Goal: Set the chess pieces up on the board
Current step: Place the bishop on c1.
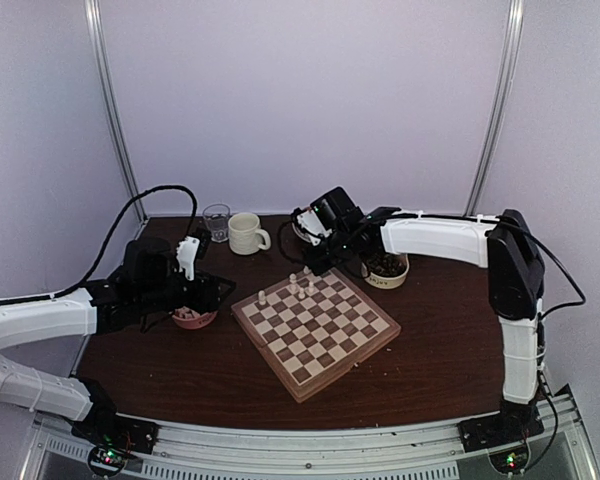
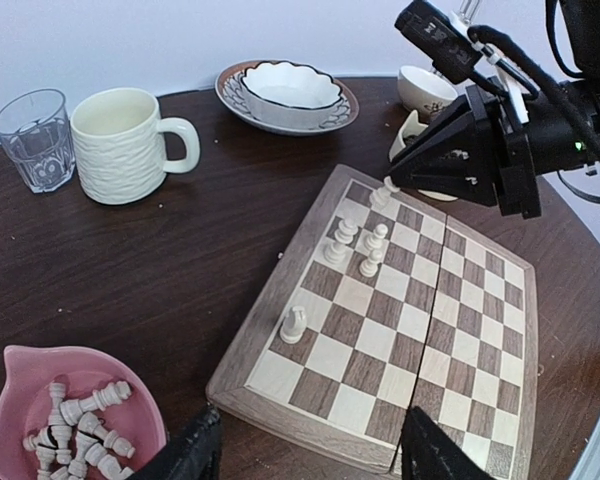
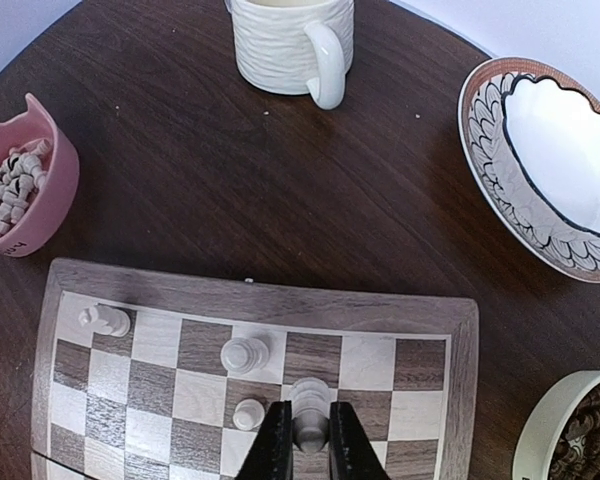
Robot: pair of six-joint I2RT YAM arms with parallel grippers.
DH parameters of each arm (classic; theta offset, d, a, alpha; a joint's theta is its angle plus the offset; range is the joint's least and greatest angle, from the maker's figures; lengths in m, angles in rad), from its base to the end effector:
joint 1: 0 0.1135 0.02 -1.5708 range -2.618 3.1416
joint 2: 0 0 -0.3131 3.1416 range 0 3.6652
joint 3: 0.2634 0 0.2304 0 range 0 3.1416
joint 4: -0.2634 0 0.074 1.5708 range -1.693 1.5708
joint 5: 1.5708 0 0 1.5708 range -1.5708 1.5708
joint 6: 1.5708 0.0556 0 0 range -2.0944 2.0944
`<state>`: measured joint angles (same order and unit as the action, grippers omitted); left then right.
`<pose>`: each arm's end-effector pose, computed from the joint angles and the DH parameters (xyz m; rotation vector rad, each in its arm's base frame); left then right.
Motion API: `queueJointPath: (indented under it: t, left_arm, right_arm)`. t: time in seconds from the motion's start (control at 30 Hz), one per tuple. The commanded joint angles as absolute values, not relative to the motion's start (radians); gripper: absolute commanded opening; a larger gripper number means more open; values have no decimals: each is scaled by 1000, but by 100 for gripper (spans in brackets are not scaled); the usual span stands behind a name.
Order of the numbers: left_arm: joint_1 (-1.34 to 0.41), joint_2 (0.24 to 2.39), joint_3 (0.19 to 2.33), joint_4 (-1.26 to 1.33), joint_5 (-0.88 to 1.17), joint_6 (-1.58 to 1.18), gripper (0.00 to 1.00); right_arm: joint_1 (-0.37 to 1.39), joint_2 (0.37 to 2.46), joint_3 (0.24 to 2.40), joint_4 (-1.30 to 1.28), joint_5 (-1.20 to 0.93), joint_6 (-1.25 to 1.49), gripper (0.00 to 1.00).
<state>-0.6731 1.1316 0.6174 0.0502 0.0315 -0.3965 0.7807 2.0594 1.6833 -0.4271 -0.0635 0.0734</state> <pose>0.1756 -0.1422 0.2817 0.3109 2.0847 -0.6922 0.3427 0.3444 0.2709 -0.8693 2.2649 0.4759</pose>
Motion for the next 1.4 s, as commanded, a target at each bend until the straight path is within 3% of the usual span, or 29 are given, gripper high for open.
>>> queueJointPath:
  t: [0.0,1.37]
  left_arm:
    - [-667,1143,656,74,24,-381,62]
    - [-667,1150,667,63,38,-380,61]
  right_arm:
    - [766,2106,1744,-439,-60,54,4]
    - [750,2273,1924,-590,-145,29,8]
